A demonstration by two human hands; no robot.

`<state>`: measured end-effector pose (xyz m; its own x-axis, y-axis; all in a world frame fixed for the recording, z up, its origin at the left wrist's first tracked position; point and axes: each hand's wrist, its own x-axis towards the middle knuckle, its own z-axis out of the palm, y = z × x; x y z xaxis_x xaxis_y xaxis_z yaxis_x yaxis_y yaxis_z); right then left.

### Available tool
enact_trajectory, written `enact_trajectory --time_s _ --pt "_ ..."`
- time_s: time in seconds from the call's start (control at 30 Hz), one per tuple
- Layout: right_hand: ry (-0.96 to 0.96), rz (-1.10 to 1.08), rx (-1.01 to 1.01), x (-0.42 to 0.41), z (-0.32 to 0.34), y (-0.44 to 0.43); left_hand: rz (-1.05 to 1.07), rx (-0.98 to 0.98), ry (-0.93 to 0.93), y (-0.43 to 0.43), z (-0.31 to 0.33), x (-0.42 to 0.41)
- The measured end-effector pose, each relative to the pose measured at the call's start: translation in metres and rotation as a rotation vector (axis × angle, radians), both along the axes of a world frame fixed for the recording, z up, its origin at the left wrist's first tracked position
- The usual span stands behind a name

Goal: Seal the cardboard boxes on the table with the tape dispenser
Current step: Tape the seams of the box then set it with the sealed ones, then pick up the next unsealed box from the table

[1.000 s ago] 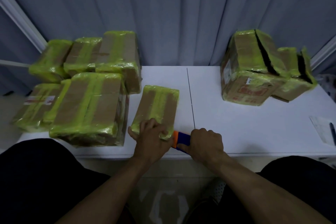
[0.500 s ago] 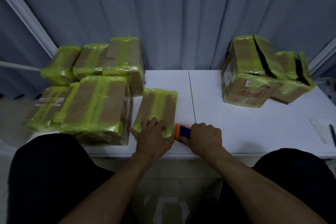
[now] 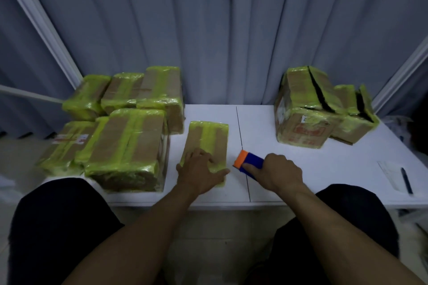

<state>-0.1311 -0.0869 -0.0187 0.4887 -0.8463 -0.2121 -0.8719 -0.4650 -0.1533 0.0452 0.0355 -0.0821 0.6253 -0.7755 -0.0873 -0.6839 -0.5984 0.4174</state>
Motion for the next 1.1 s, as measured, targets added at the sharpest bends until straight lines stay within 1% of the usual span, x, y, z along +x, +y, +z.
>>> enact_trajectory --time_s 0.1,0.17,0.23,0.27,0.47,0.53,0.6,0.7,0.8,0.87,0.93,1.03,1.1 --pt "-0.136 -0.004 0.047 0.008 0.009 -0.003 -0.123 -0.172 0.062 0.014 -0.003 0.009" --pt "-0.218 0.014 0.051 0.018 0.014 -0.002 -0.238 -0.229 0.063 0.021 -0.008 0.014" --pt "-0.29 0.021 0.054 0.03 0.02 -0.006 -0.289 -0.274 0.041 0.023 -0.016 0.018" --pt "-0.314 0.02 0.061 0.035 0.023 -0.011 -0.301 -0.272 0.024 0.022 -0.017 0.018" --pt "-0.344 -0.017 0.129 0.071 0.034 -0.054 -0.289 -0.087 -0.081 -0.006 -0.02 0.023" --pt "-0.355 -0.009 0.126 0.081 0.029 -0.07 -0.287 -0.046 -0.035 -0.022 -0.02 0.032" --pt "-0.354 0.008 0.092 0.092 0.022 -0.084 -0.309 -0.08 -0.072 -0.039 -0.019 0.042" --pt "-0.402 -0.014 0.079 0.111 0.009 -0.102 -0.262 -0.122 -0.073 -0.071 -0.02 0.064" --pt "-0.446 -0.035 0.079 0.132 -0.003 -0.112 -0.195 -0.044 -0.051 -0.1 -0.024 0.099" --pt "-0.443 -0.016 0.094 0.143 -0.011 -0.116 -0.291 0.048 -0.183 -0.111 -0.027 0.125" --pt "-0.455 -0.005 0.1 0.153 -0.018 -0.12 -0.298 0.096 -0.26 -0.117 -0.022 0.143" --pt "-0.469 -0.028 0.099 0.159 -0.021 -0.127 -0.345 -0.013 -0.345 -0.124 -0.019 0.148" --pt "-0.478 -0.056 0.101 0.161 -0.025 -0.132 -0.419 0.028 -0.377 -0.125 -0.021 0.145"
